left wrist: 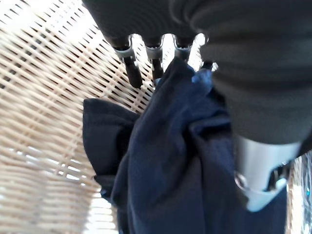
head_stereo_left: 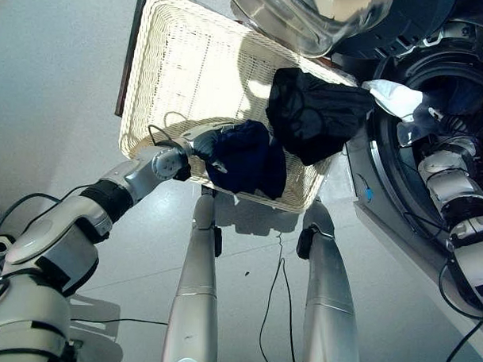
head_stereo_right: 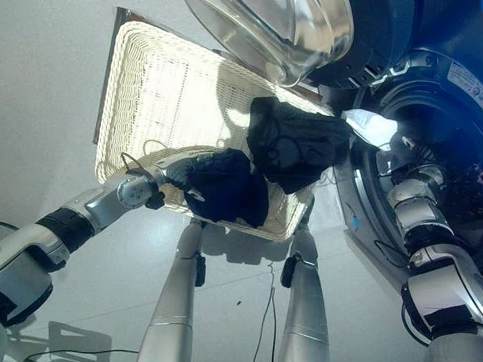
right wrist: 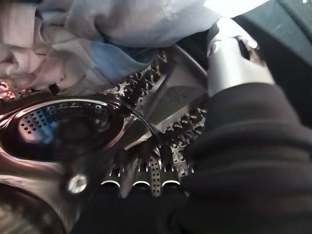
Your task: Put the clothes into the washing machine.
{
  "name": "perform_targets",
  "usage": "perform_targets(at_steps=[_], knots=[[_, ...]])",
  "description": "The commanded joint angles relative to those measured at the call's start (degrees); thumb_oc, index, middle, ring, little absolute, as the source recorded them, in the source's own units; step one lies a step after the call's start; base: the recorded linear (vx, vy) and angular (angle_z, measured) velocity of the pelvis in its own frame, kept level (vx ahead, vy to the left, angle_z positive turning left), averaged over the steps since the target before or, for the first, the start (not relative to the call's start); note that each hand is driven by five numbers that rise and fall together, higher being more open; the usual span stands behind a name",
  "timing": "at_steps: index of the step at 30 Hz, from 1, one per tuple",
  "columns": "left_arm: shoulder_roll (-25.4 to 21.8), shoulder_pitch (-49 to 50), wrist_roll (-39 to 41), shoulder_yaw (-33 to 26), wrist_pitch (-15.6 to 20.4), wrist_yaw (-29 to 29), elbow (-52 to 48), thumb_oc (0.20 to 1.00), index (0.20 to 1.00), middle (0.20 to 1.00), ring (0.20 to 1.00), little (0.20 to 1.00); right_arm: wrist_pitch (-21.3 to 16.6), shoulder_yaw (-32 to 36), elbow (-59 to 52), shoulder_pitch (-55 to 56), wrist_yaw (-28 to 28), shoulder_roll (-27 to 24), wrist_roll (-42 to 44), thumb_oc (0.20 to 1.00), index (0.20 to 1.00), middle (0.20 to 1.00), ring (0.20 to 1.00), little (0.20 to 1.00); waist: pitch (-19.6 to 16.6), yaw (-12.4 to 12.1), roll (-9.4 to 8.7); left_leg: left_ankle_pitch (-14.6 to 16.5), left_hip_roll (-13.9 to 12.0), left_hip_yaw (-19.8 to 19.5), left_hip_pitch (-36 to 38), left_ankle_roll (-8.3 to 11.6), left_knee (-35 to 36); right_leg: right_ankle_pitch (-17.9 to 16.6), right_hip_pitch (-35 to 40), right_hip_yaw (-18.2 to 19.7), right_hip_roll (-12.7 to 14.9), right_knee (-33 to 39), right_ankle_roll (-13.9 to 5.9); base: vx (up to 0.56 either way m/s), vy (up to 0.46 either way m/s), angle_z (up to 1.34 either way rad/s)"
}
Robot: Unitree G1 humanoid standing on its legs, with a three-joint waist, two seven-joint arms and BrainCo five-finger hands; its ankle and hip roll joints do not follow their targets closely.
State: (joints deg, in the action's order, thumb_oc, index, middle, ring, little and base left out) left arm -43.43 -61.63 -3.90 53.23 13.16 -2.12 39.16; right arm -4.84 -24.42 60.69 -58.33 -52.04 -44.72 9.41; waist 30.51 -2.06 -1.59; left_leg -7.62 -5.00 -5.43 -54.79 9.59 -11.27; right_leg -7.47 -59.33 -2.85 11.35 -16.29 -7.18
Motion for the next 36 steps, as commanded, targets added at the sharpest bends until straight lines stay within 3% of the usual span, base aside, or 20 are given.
perform_targets(at_steps=[1, 5, 6, 8, 17, 26, 27, 28, 29, 36], knots=[[6.01, 4.70, -5.61, 3.26, -2.57, -2.23, 5.21, 1.000, 1.000, 1.000, 1.000, 1.000, -1.40, -1.09, -2.65, -1.34, -3.32, -1.88, -1.82, 1.000, 1.000, 1.000, 1.000, 1.000, -0.72, 3.37, 1.70, 1.60, 3.73, 2.94, -3.14, -6.38, -3.49, -3.85, 0.19, -3.09, -4.55, 2.09, -0.70, 0.00, 0.000, 0.00], [7.99, 5.23, -7.53, 3.18, -2.15, 0.56, 7.46, 1.000, 1.000, 1.000, 1.000, 1.000, -1.18, -1.43, -3.36, -1.47, -4.12, -0.97, -1.67, 1.000, 1.000, 1.000, 1.000, 1.000, -0.72, 3.57, 1.15, 1.76, 3.72, 2.93, -3.34, -6.39, -3.65, -3.86, 0.13, -3.15, -4.70, 2.20, -0.71, 0.00, 0.000, 0.00], [8.27, 5.40, -8.04, 3.39, -1.89, 1.81, 7.81, 0.871, 0.871, 0.871, 0.871, 0.871, -1.09, -1.46, -3.55, -1.42, -4.27, -0.75, -1.63, 1.000, 1.000, 1.000, 1.000, 1.000, -0.72, 3.64, 1.00, 1.85, 3.77, 2.80, -3.39, -6.38, -3.76, -3.95, 0.10, -3.09, -4.75, 2.25, -0.72, 0.00, 0.000, 0.00], [8.86, 5.85, -8.90, 2.71, -1.14, 3.83, 9.01, 0.200, 0.200, 0.200, 0.200, 0.200, -0.83, -1.68, -3.50, -1.88, -4.25, -0.60, -1.50, 1.000, 1.000, 1.000, 1.000, 1.000, -0.72, 3.63, 0.74, 1.92, 3.79, 2.73, -3.31, -6.42, -3.78, -3.98, 0.25, -3.14, -4.85, 2.39, -0.65, 0.00, 0.000, 0.00], [9.89, 6.57, -9.95, 0.23, -0.16, 10.85, 10.87, 0.200, 0.200, 0.200, 0.200, 0.200, -0.29, -1.46, -4.37, -1.20, -5.04, 0.04, -1.68, 1.000, 1.000, 1.000, 1.000, 1.000, -0.72, 3.63, 0.36, 1.82, 3.90, 2.59, -3.57, -6.45, -3.87, -3.90, 0.14, -3.05, -5.02, 2.29, -0.61, 0.00, 0.000, 0.00], [9.76, 7.92, -6.03, -3.14, 1.70, 14.88, 10.27, 0.200, 0.200, 0.200, 0.200, 0.200, -0.20, -0.65, -5.49, 0.32, -5.59, 0.12, -1.79, 1.000, 1.000, 1.000, 1.000, 1.000, -0.72, 3.26, 0.40, 1.81, 4.13, 2.31, -3.56, -6.50, -3.89, -3.81, 0.21, -3.38, -4.88, 2.18, -0.64, 0.00, 0.000, 0.00], [9.63, 8.10, -5.30, -3.46, 1.92, 15.18, 10.00, 0.489, 0.489, 0.489, 0.489, 0.489, -0.21, -0.62, -5.58, 0.46, -5.57, -0.02, -1.74, 1.000, 1.000, 1.000, 1.000, 1.000, -0.72, 3.23, 0.43, 1.81, 4.14, 2.28, -3.55, -6.50, -3.90, -3.80, 0.19, -3.41, -4.84, 2.14, -0.65, 0.00, 0.000, 0.00], [9.55, 8.28, -5.08, -3.69, 1.91, 15.34, 9.73, 0.583, 0.583, 0.583, 0.583, 0.583, -0.28, -0.56, -5.66, 0.66, -5.58, -0.12, -1.70, 1.000, 1.000, 1.000, 1.000, 1.000, -0.72, 3.20, 0.45, 1.82, 4.16, 2.24, -3.60, -6.50, -3.97, -3.78, 0.16, -3.42, -4.82, 2.10, -0.65, 0.00, 0.000, 0.00], [9.52, 8.71, -4.91, -4.31, 1.91, 15.17, 9.23, 1.000, 1.000, 1.000, 1.000, 1.000, -0.22, -0.35, -5.96, 1.01, -5.66, -0.28, -1.66, 1.000, 1.000, 1.000, 1.000, 1.000, -0.72, 3.14, 0.49, 1.81, 4.17, 2.21, -3.65, -6.47, -4.02, -3.76, 0.12, -3.47, -4.80, 2.04, -0.66, 0.00, 0.000, 0.00], [5.59, 12.89, -2.08, -6.44, 1.47, 14.35, 0.41, 1.000, 1.000, 1.000, 1.000, 1.000, -0.21, 2.75, -8.72, 5.00, -5.51, -2.46, -1.38, 1.000, 1.000, 1.000, 1.000, 1.000, -0.72, 2.39, 1.15, 1.81, 4.54, 1.89, -3.56, -6.59, -4.20, -3.67, 0.30, -4.03, -4.49, 1.78, -0.63, 0.00, 0.000, 0.00]])
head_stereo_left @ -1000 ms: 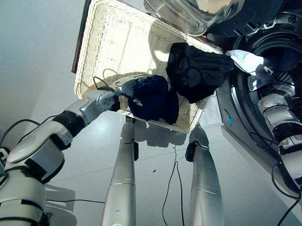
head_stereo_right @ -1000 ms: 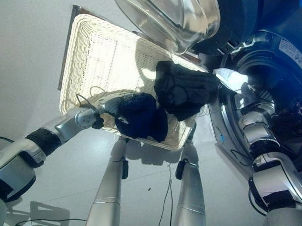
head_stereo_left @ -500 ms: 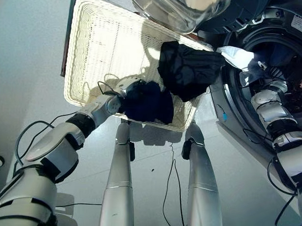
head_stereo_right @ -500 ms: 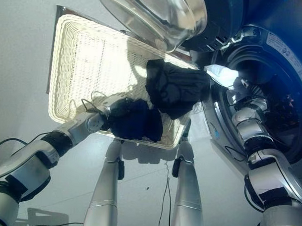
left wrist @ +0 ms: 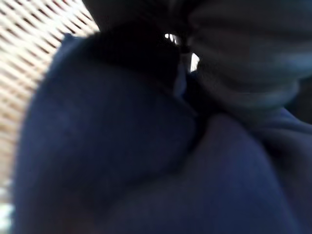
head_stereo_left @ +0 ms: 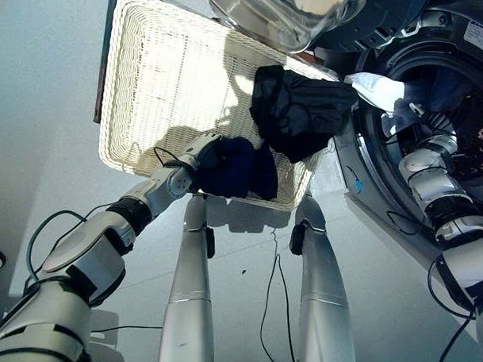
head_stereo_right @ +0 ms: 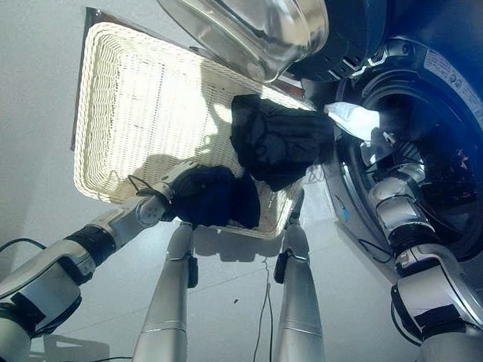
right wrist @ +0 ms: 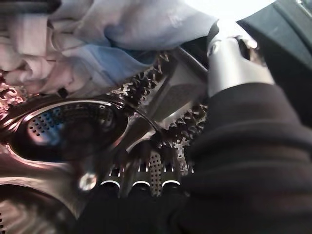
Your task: Put the clothes into the washing machine.
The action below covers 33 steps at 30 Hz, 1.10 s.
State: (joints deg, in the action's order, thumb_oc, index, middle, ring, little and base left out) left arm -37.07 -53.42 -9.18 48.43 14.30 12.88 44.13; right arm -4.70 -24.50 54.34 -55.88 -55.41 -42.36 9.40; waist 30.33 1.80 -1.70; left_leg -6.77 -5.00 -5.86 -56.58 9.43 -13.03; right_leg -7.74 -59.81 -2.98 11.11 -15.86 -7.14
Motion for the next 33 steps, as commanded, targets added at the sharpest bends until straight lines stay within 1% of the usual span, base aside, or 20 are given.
perform_targets(at_steps=[1, 2, 4, 8, 11, 16, 20, 26, 30, 33], knots=[[-0.91, 4.86, 3.26, -1.74, 0.14, -0.67, -5.02, 1.000, 1.000, 1.000, 1.000, 1.000, -0.43, 3.05, -2.43, 2.78, -2.13, -4.85, -1.44, 1.000, 1.000, 1.000, 1.000, 1.000, -0.53, -1.51, 1.30, 0.97, 4.55, 2.31, -1.76, -6.44, -2.48, -3.38, 0.81, -3.93, -4.22, 1.33, -0.67, 0.00, 0.000, 0.00], [-1.91, 5.43, 3.48, -2.05, -0.89, -0.96, -7.29, 1.000, 1.000, 1.000, 1.000, 1.000, -0.62, 3.99, -2.88, 3.89, -1.93, -5.23, -1.63, 1.000, 1.000, 1.000, 1.000, 1.000, -0.53, -1.69, 1.52, 1.02, 4.67, 2.27, -1.56, -6.48, -2.44, -3.31, 1.01, -4.08, -4.06, 1.32, -0.71, 0.00, 0.000, 0.00], [-2.63, 5.67, 4.43, -2.32, -1.21, -1.88, -8.48, 1.000, 1.000, 1.000, 1.000, 1.000, -0.47, 4.47, -3.16, 4.24, -1.69, -5.52, -1.64, 1.000, 1.000, 1.000, 1.000, 1.000, -0.53, -1.85, 1.69, 1.07, 4.73, 2.18, -1.54, -6.49, -2.50, -3.27, 1.03, -4.14, -3.93, 1.25, -0.72, 0.00, 0.000, 0.00], [-4.04, 6.67, 6.98, -2.76, -2.51, -7.06, -12.31, 1.000, 1.000, 1.000, 1.000, 1.000, -0.42, 5.54, -3.67, 5.24, -1.26, -6.02, -1.84, 1.000, 1.000, 1.000, 1.000, 1.000, -0.53, -2.20, 2.26, 1.21, 4.73, 2.15, -1.69, -6.57, -2.76, -3.15, 0.86, -4.30, -3.58, 0.92, -0.78, 0.00, 0.000, 0.00], [-4.30, 6.70, 7.60, -2.93, -2.60, -10.20, -13.28, 1.000, 1.000, 1.000, 1.000, 1.000, -0.35, 5.72, -3.67, 5.19, -1.01, -6.20, -1.91, 1.000, 1.000, 1.000, 1.000, 1.000, -0.53, -2.28, 2.37, 1.23, 4.72, 2.21, -1.82, -6.62, -2.87, -3.11, 0.75, -4.37, -3.52, 0.81, -0.79, 0.00, 0.000, 0.00], [-5.16, 5.50, 9.99, -1.47, -3.63, -15.13, -14.80, 1.000, 1.000, 1.000, 1.000, 1.000, -0.52, 5.52, -2.93, 4.52, -0.52, -6.72, -1.65, 1.000, 1.000, 1.000, 1.000, 1.000, -0.53, -2.16, 2.57, 1.30, 4.72, 2.32, -2.07, -6.64, -3.26, -3.26, 0.45, -4.22, -3.54, 0.58, -0.86, 0.00, 0.000, 0.00], [-5.54, 4.70, 10.46, 0.09, -4.88, -17.63, -14.74, 1.000, 1.000, 1.000, 1.000, 1.000, -0.65, 4.96, -2.19, 3.79, -0.48, -6.77, -1.59, 1.000, 1.000, 1.000, 1.000, 1.000, -0.53, -2.05, 2.64, 1.30, 4.66, 2.42, -2.22, -6.65, -3.52, -3.37, 0.33, -4.02, -3.61, 0.49, -0.86, 0.00, 0.000, 0.00], [-5.71, 4.09, 8.37, 2.07, -6.87, -18.73, -14.45, 1.000, 1.000, 1.000, 1.000, 1.000, -0.68, 4.32, -1.75, 3.00, -0.27, -6.73, -1.40, 1.000, 1.000, 1.000, 1.000, 1.000, -0.53, -1.92, 2.50, 1.34, 4.48, 2.56, -2.49, -6.66, -3.61, -3.39, 0.14, -3.94, -3.79, 0.49, -0.87, 0.00, 0.000, 0.00], [-5.67, 2.82, 4.53, 4.44, -8.65, -19.89, -13.61, 1.000, 1.000, 1.000, 1.000, 1.000, -1.07, 3.61, -0.58, 1.91, 0.07, -6.57, -1.12, 1.000, 1.000, 1.000, 1.000, 1.000, -0.53, -1.83, 2.24, 1.47, 4.52, 2.54, -2.57, -6.72, -3.86, -3.42, 0.20, -3.96, -3.97, 0.52, -0.85, 0.00, 0.000, 0.00], [-5.88, 1.95, 1.69, 5.94, -9.39, -18.37, -13.25, 1.000, 1.000, 1.000, 1.000, 1.000, -1.56, 3.15, 0.20, 1.39, 0.09, -6.43, -0.92, 1.000, 1.000, 1.000, 1.000, 1.000, -0.53, -1.78, 2.08, 1.49, 4.49, 2.51, -2.52, -6.69, -3.79, -3.56, 0.29, -4.01, -4.05, 0.73, -0.89, 0.00, 0.000, 0.00]])
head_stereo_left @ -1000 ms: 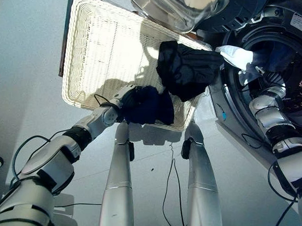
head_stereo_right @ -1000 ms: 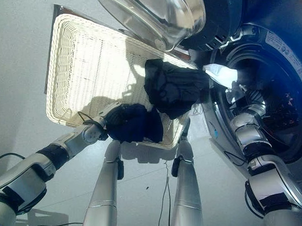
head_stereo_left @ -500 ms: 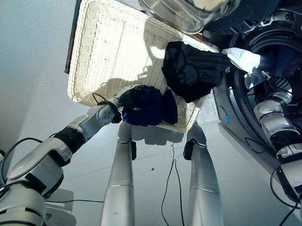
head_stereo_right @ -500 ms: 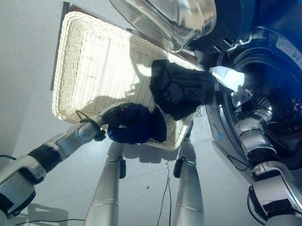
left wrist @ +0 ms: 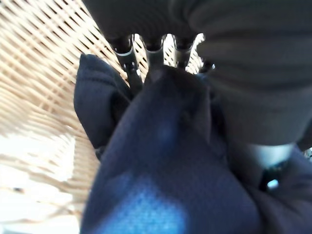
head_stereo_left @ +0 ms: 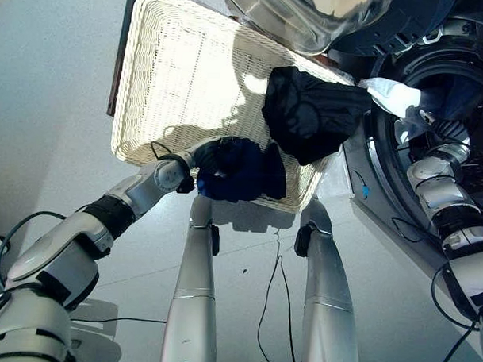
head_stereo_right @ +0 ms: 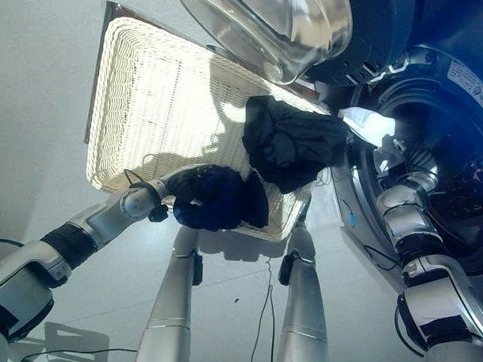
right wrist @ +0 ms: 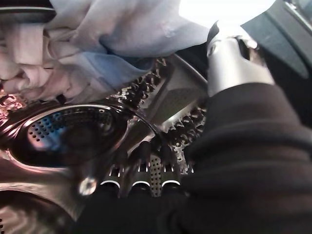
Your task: Put the clothes into the washing machine.
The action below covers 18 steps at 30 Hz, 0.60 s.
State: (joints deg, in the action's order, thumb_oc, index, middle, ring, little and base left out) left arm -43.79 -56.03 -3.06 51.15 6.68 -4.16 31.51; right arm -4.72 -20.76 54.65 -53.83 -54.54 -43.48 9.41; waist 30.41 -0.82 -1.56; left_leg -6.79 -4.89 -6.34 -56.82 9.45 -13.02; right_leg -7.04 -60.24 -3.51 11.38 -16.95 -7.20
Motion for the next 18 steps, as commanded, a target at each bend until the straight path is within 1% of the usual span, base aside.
perform_targets(at_steps=[1, 2, 3, 6, 10, 16, 18], knots=[[0.95, 4.38, -4.74, 3.50, -1.94, -1.00, -0.55, 1.000, 1.000, 1.000, 1.000, 1.000, -1.74, -0.64, 0.12, -0.77, -0.72, -5.27, -0.92, 1.000, 1.000, 1.000, 1.000, 1.000, -0.62, 0.89, 1.90, 1.51, 4.34, 3.05, -2.27, -6.73, -3.76, -4.26, 0.73, -3.49, -4.34, 1.83, -0.85, 0.00, 0.000, 0.00], [1.25, 4.05, -6.43, 4.01, -2.36, -1.70, -0.19, 0.445, 0.445, 0.445, 0.445, 0.445, -2.08, -0.83, 0.50, -0.93, -0.81, -5.18, -0.74, 1.000, 1.000, 1.000, 1.000, 1.000, -0.62, 0.94, 1.75, 1.56, 4.33, 3.08, -2.41, -6.74, -3.91, -4.27, 0.68, -3.53, -4.33, 1.85, -0.86, 0.00, 0.000, 0.00], [1.24, 3.88, -6.59, 4.52, -2.19, -1.48, 0.12, 0.200, 0.200, 0.200, 0.200, 0.200, -2.19, -1.00, 0.73, -1.08, -0.89, -5.07, -0.70, 1.000, 1.000, 1.000, 1.000, 1.000, -0.62, 0.96, 1.72, 1.61, 4.28, 3.01, -2.45, -6.65, -3.99, -4.22, 0.63, -3.50, -4.36, 1.77, -0.89, 0.00, 0.000, 0.00], [1.69, 3.62, -6.93, 4.96, -2.88, -2.37, 0.28, 0.200, 0.200, 0.200, 0.200, 0.200, -2.15, -1.25, 0.95, -1.46, -0.97, -4.80, -0.68, 1.000, 1.000, 1.000, 1.000, 1.000, -0.62, 1.05, 1.55, 1.65, 4.29, 3.03, -2.41, -6.64, -4.09, -4.31, 0.71, -3.54, -4.45, 1.81, -0.94, 0.00, 0.000, 0.00], [1.87, 3.23, -4.79, 5.35, -2.72, -0.96, 0.84, 0.200, 0.200, 0.200, 0.200, 0.200, -1.82, -1.70, 1.07, -2.05, -1.07, -4.37, -0.65, 1.000, 1.000, 1.000, 1.000, 1.000, -0.62, 1.10, 1.49, 1.65, 4.29, 3.00, -2.51, -6.65, -4.10, -4.35, 0.74, -3.51, -4.52, 1.95, -0.91, 0.00, 0.000, 0.00], [2.67, 4.19, 0.98, 3.53, -1.32, 0.05, 0.72, 0.200, 0.200, 0.200, 0.200, 0.200, -2.37, -1.29, 0.23, -1.35, -0.58, -4.11, 0.39, 1.000, 1.000, 1.000, 1.000, 1.000, -0.62, 1.05, 1.57, 1.61, 4.39, 3.03, -2.52, -6.70, -4.05, -4.29, 0.67, -3.47, -4.47, 1.86, -0.88, 0.00, 0.000, 0.00], [3.16, 5.08, 5.45, 1.87, 0.16, -0.48, 0.67, 0.200, 0.200, 0.200, 0.200, 0.200, -3.54, -0.47, -0.35, -0.89, 0.42, -3.75, 2.26, 1.000, 1.000, 1.000, 1.000, 1.000, -0.62, 1.00, 1.63, 1.64, 4.40, 3.01, -2.58, -6.68, -4.11, -4.26, 0.61, -3.44, -4.42, 1.82, -0.87, 0.00, 0.000, 0.00]])
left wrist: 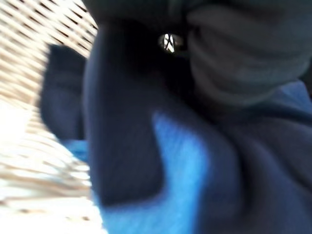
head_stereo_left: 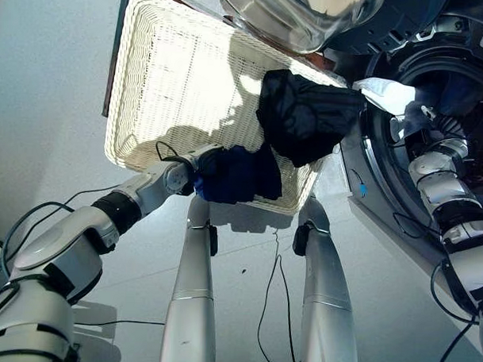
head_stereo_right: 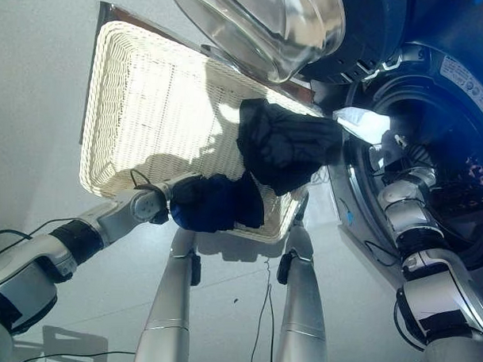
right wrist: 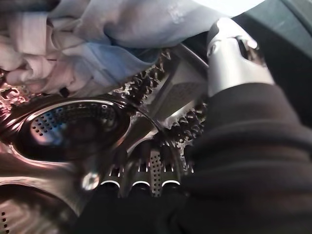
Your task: Put the clothes into the washing machine.
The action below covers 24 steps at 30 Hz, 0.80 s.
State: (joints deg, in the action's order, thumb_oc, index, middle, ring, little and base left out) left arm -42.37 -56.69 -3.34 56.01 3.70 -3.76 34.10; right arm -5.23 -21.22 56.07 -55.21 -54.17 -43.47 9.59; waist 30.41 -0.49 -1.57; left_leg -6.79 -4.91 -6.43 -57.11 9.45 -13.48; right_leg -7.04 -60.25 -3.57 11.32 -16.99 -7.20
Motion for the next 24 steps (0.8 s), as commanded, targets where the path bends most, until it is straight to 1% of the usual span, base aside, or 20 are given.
perform_targets(at_steps=[1, 3, 5, 8, 9, 10, 11, 12, 13, 14, 16, 17, 19, 20, 24], knots=[[1.88, 6.38, 8.71, -4.00, 4.33, -0.58, -1.93, 0.200, 0.200, 0.200, 0.200, 0.200, -4.52, 0.80, -2.64, 1.20, 0.99, -3.47, 4.67, 1.000, 1.000, 1.000, 1.000, 1.000, -0.62, 0.63, 1.63, 1.61, 4.44, 3.00, -2.25, -6.64, -3.59, -4.21, 0.70, -3.40, -4.30, 1.89, -0.88, 0.00, 0.000, 0.00], [2.18, 7.17, 11.34, -5.18, 5.04, -0.26, -2.30, 0.200, 0.200, 0.200, 0.200, 0.200, -5.26, 1.58, -3.89, 1.87, 1.95, -2.96, 6.59, 1.000, 1.000, 1.000, 1.000, 1.000, -0.62, 0.67, 1.61, 1.59, 4.48, 3.00, -2.20, -6.60, -3.55, -4.28, 0.70, -3.32, -4.37, 1.95, -0.82, 0.00, 0.000, 0.00], [2.73, 9.06, 17.84, -8.25, 8.19, 0.82, -2.65, 0.200, 0.200, 0.200, 0.200, 0.200, -7.62, 3.07, -7.05, 3.50, 4.33, -1.85, 12.03, 1.000, 1.000, 1.000, 1.000, 1.000, -0.62, 0.70, 1.61, 1.50, 4.53, 2.99, -2.09, -6.57, -3.29, -4.29, 0.61, -3.18, -4.49, 1.98, -0.73, 0.00, 0.000, 0.00], [4.27, 11.92, 25.76, -13.85, 12.19, -0.49, -3.70, 0.200, 0.200, 0.200, 0.200, 0.200, -10.62, 5.77, -11.29, 6.66, 9.23, 0.00, 18.88, 1.000, 1.000, 1.000, 1.000, 1.000, -0.62, 0.77, 1.43, 1.36, 4.57, 3.06, -1.89, -6.53, -3.01, -4.11, 0.58, -3.02, -4.58, 1.80, -0.56, 0.00, 0.000, 0.00], [5.03, 13.37, 28.33, -15.84, 14.10, -1.09, -4.25, 0.200, 0.200, 0.200, 0.200, 0.200, -12.12, 6.84, -13.37, 8.55, 11.07, 0.91, 21.30, 1.000, 1.000, 1.000, 1.000, 1.000, -0.62, 0.75, 1.37, 1.64, 4.41, 3.17, -1.34, -6.51, -2.91, -3.80, 0.98, -2.97, -4.67, 1.65, -0.52, 0.00, 0.000, 0.00], [5.74, 14.43, 30.98, -17.74, 16.01, -1.59, -4.94, 0.200, 0.200, 0.200, 0.200, 0.200, -13.37, 7.89, -15.17, 9.97, 12.88, 1.91, 22.31, 1.000, 1.000, 1.000, 1.000, 1.000, -0.62, 0.81, 1.30, 1.62, 4.37, 3.21, -1.25, -6.48, -2.79, -3.71, 0.97, -2.88, -4.69, 1.60, -0.44, 0.00, 0.000, 0.00], [5.74, 14.25, 31.32, -18.01, 16.20, -1.67, -4.98, 0.200, 0.200, 0.200, 0.200, 0.200, -13.53, 8.04, -15.32, 9.81, 13.03, 1.99, 22.61, 1.000, 1.000, 1.000, 1.000, 1.000, -0.62, 0.92, 1.28, 1.27, 4.46, 3.18, -1.66, -6.48, -2.69, -3.94, 0.55, -2.88, -4.61, 1.62, -0.42, 0.00, 0.000, 0.00], [7.18, 16.40, 34.34, -21.36, 18.51, -2.72, -6.53, 0.200, 0.200, 0.200, 0.200, 0.200, -14.42, 10.20, -19.21, 13.04, 14.14, 4.33, 22.92, 1.000, 1.000, 1.000, 1.000, 1.000, -0.62, 0.88, 1.16, 1.71, 4.35, 3.13, -0.98, -6.54, -2.65, -3.42, 1.06, -2.62, -4.74, 1.35, -0.39, 0.00, 0.000, 0.00], [7.24, 16.25, 34.84, -21.85, 18.91, -2.87, -6.64, 0.200, 0.200, 0.200, 0.200, 0.200, -14.52, 10.55, -19.58, 13.07, 14.40, 4.58, 22.93, 1.000, 1.000, 1.000, 1.000, 1.000, -0.62, 1.01, 1.12, 1.32, 4.46, 3.07, -1.41, -6.56, -2.51, -3.70, 0.60, -2.61, -4.64, 1.37, -0.39, 0.00, 0.000, 0.00], [8.47, 17.22, 36.22, -24.52, 20.62, -2.87, -7.53, 0.200, 0.200, 0.200, 0.200, 0.200, -14.92, 12.30, -22.07, 15.01, 14.81, 6.51, 21.95, 1.000, 1.000, 1.000, 1.000, 1.000, -0.62, 1.10, 0.97, 1.37, 4.37, 3.10, -1.05, -6.56, -2.37, -3.60, 0.84, -2.51, -4.69, 1.30, -0.36, 0.00, 0.000, 0.00], [9.43, 17.74, 37.33, -26.39, 21.24, -2.91, -8.55, 0.200, 0.200, 0.200, 0.200, 0.200, -14.97, 13.11, -23.72, 15.96, 14.35, 7.61, 20.85, 1.000, 1.000, 1.000, 1.000, 1.000, -0.62, 1.15, 0.90, 1.26, 4.36, 3.10, -0.87, -6.58, -2.18, -3.50, 0.93, -2.43, -4.68, 1.19, -0.34, 0.00, 0.000, 0.00], [10.79, 18.76, 38.25, -28.92, 22.93, -3.23, -9.53, 0.200, 0.200, 0.200, 0.200, 0.200, -15.02, 14.15, -26.04, 16.96, 12.43, 8.76, 18.68, 1.000, 1.000, 1.000, 1.000, 1.000, -0.62, 1.10, 0.92, 1.24, 4.33, 3.05, -0.64, -6.64, -2.02, -3.27, 1.03, -2.33, -4.64, 0.95, -0.31, 0.00, 0.000, 0.00], [11.93, 19.16, 38.94, -30.41, 23.43, -3.56, -10.30, 0.200, 0.200, 0.200, 0.200, 0.200, -15.26, 15.04, -27.36, 17.19, 9.79, 9.15, 16.40, 1.000, 1.000, 1.000, 1.000, 1.000, -0.62, 1.07, 1.00, 1.19, 4.39, 3.03, -0.38, -6.68, -1.82, -3.21, 1.19, -2.25, -4.64, 0.93, -0.30, 0.00, 0.000, 0.00], [12.60, 19.43, 40.11, -31.31, 24.12, -4.17, -10.77, 0.200, 0.200, 0.200, 0.200, 0.200, -15.93, 15.74, -28.20, 17.25, 7.41, 9.36, 15.18, 1.000, 1.000, 1.000, 1.000, 1.000, -0.62, 1.08, 1.03, 1.21, 4.46, 2.96, -0.28, -6.68, -1.86, -3.15, 1.27, -2.14, -4.65, 0.86, -0.30, 0.00, 0.000, 0.00], [14.67, 20.35, 42.80, -33.57, 25.12, -5.92, -12.92, 0.200, 0.200, 0.200, 0.200, 0.200, -15.48, 17.59, -32.22, 17.70, 3.51, 10.80, 10.54, 1.000, 1.000, 1.000, 1.000, 1.000, -0.62, 1.19, 1.07, 1.12, 4.48, 2.98, -0.27, -6.74, -1.78, -3.06, 1.32, -1.84, -4.76, 0.83, -0.22, 0.00, 0.000, 0.00]])
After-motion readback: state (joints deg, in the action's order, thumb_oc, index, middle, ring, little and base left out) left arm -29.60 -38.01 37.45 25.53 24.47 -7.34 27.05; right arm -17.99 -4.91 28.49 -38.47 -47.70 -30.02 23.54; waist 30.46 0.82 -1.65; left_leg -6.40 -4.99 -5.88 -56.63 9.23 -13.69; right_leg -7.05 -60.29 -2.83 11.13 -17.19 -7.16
